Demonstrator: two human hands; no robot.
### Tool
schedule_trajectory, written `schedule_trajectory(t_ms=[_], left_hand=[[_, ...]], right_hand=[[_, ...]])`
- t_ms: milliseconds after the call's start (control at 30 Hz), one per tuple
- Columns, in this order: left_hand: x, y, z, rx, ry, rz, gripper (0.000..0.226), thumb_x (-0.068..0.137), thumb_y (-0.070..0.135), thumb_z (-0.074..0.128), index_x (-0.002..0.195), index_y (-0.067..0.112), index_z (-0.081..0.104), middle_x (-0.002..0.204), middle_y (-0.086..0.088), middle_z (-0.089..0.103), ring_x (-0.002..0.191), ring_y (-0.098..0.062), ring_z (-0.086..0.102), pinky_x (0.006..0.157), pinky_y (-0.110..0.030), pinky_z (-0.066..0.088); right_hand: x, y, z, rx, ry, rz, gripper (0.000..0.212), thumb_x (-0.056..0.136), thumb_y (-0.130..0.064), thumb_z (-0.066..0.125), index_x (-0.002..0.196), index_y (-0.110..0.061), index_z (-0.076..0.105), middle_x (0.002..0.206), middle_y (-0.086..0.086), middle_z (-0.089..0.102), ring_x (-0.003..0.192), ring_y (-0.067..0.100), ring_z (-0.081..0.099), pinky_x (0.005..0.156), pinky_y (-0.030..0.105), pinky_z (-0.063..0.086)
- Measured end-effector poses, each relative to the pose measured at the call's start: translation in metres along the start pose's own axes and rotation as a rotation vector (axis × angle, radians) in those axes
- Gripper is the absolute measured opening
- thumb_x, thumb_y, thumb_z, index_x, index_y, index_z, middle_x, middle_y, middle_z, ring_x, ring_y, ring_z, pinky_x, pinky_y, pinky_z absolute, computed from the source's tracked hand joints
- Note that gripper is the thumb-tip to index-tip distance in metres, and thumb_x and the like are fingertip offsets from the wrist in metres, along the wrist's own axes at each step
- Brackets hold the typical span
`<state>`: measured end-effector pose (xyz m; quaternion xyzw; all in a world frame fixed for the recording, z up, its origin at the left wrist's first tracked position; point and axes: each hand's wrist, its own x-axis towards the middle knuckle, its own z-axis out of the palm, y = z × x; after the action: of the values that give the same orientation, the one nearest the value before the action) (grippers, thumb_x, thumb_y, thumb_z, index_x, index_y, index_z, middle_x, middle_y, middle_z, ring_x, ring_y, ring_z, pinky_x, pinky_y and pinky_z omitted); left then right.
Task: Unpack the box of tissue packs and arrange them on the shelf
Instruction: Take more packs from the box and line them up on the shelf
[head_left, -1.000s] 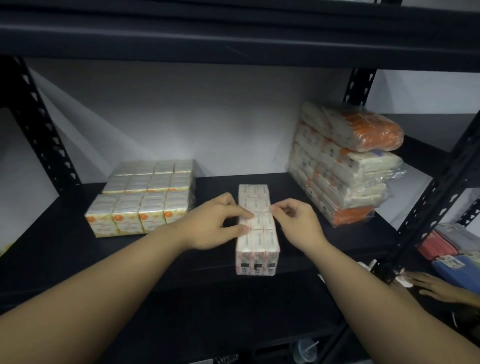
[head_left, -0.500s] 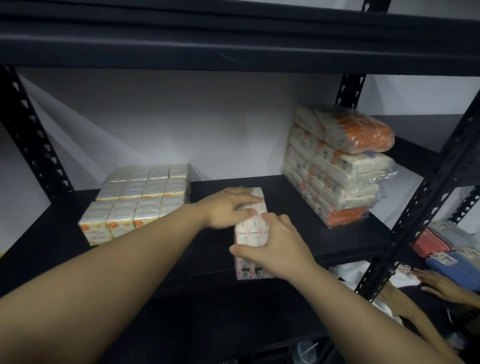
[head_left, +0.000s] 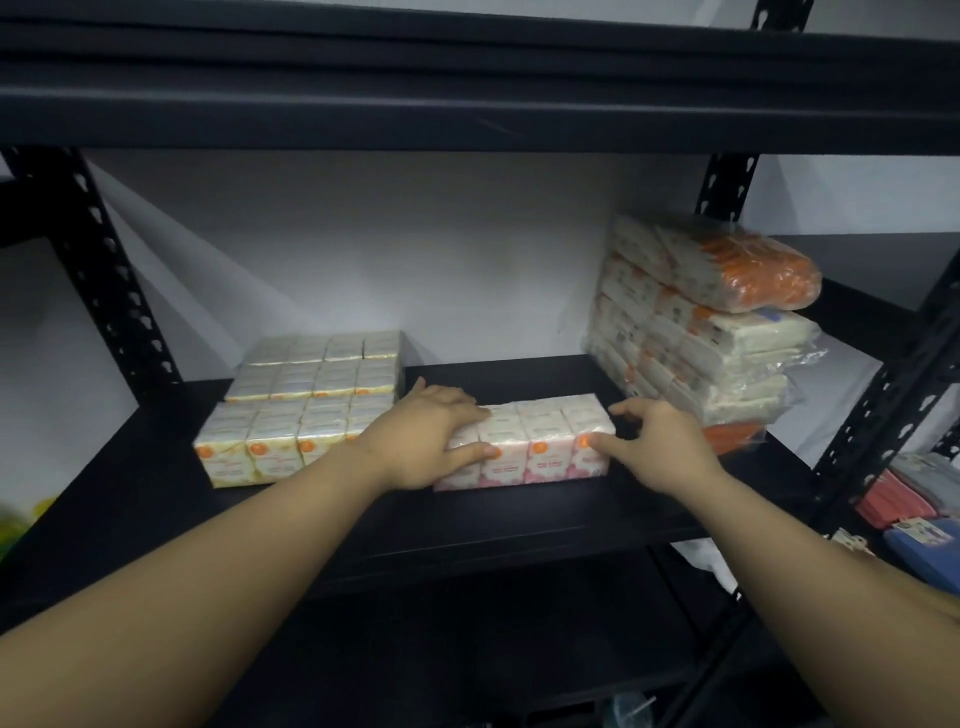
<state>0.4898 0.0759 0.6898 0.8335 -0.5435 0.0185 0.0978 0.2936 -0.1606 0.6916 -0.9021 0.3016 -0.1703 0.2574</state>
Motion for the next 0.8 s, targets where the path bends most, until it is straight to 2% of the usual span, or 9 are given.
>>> schedule_trajectory(t_ms=[67,133,300,367,433,533,633,800], left_hand=[[-0.005,-0.002,0.001,0.01,-0.004,-0.011,0.069,0.097,0.069,0.046,0.155,0.032,0.045,0.159,-0.001,0.045,0.149,-0.018,0.036,0.129,-0.052,0.007],[-0.008,-0.003,0.002,0.004,-0.016,-0.04,0.07,0.098,0.069,0.045,0.158,0.033,0.04,0.162,0.0,0.041,0.151,-0.019,0.033,0.129,-0.052,0.005],[-0.015,-0.008,-0.006,-0.014,-0.011,-0.043,0.073,0.096,0.069,0.05,0.16,0.036,0.034,0.166,0.0,0.035,0.155,-0.019,0.026,0.129,-0.047,0.005],[-0.021,-0.017,-0.013,-0.018,-0.017,-0.07,0.081,0.092,0.072,0.055,0.161,0.036,0.032,0.169,-0.001,0.029,0.157,-0.019,0.021,0.128,-0.045,0.002],[-0.03,-0.03,-0.02,-0.02,-0.027,-0.121,0.092,0.085,0.081,0.054,0.162,0.036,0.029,0.171,-0.002,0.022,0.159,-0.02,0.015,0.128,-0.049,-0.002],[-0.042,-0.056,-0.025,-0.014,-0.015,-0.19,0.108,0.072,0.095,0.046,0.162,0.039,0.025,0.173,-0.003,0.017,0.16,-0.02,0.009,0.127,-0.053,-0.005],[-0.053,-0.079,-0.026,0.052,-0.064,-0.27,0.124,0.06,0.107,0.03,0.164,0.041,0.013,0.174,-0.003,0.005,0.16,-0.021,-0.001,0.125,-0.056,-0.009],[-0.059,-0.091,-0.017,0.198,-0.126,-0.372,0.109,0.079,0.094,0.037,0.164,0.042,-0.006,0.174,-0.007,-0.008,0.16,-0.026,-0.009,0.127,-0.057,-0.005]], right_hand=[[0.006,0.003,0.008,0.014,0.004,-0.005,0.052,0.085,-0.051,0.08,0.127,-0.022,0.071,0.125,0.0,0.072,0.115,0.019,0.065,0.095,0.037,0.054],[0.009,0.004,0.014,0.028,0.019,-0.005,0.051,0.086,-0.053,0.078,0.126,-0.023,0.072,0.121,-0.001,0.073,0.112,0.019,0.066,0.093,0.039,0.055],[0.008,-0.004,0.022,0.032,0.066,-0.124,0.058,0.087,-0.041,0.075,0.14,-0.024,0.06,0.128,0.002,0.067,0.118,0.026,0.061,0.093,0.036,0.05],[0.005,-0.014,0.027,-0.036,0.051,-0.209,0.067,0.083,-0.045,0.075,0.145,-0.029,0.055,0.137,0.0,0.059,0.13,0.027,0.048,0.104,0.043,0.046],[0.002,-0.025,0.032,-0.111,0.027,-0.3,0.071,0.082,-0.051,0.075,0.147,-0.033,0.053,0.147,-0.002,0.051,0.137,0.025,0.037,0.112,0.047,0.038],[-0.001,-0.044,0.042,-0.194,-0.044,-0.41,0.08,0.079,-0.066,0.072,0.15,-0.04,0.047,0.157,-0.005,0.041,0.144,0.02,0.03,0.118,0.048,0.028],[0.0,-0.06,0.058,-0.253,-0.099,-0.461,0.089,0.077,-0.075,0.069,0.154,-0.04,0.041,0.163,-0.003,0.036,0.149,0.021,0.028,0.123,0.052,0.018],[0.015,-0.072,0.082,-0.298,-0.047,-0.422,0.088,0.079,-0.074,0.068,0.155,-0.043,0.037,0.164,-0.004,0.034,0.15,0.021,0.026,0.123,0.05,0.012]])
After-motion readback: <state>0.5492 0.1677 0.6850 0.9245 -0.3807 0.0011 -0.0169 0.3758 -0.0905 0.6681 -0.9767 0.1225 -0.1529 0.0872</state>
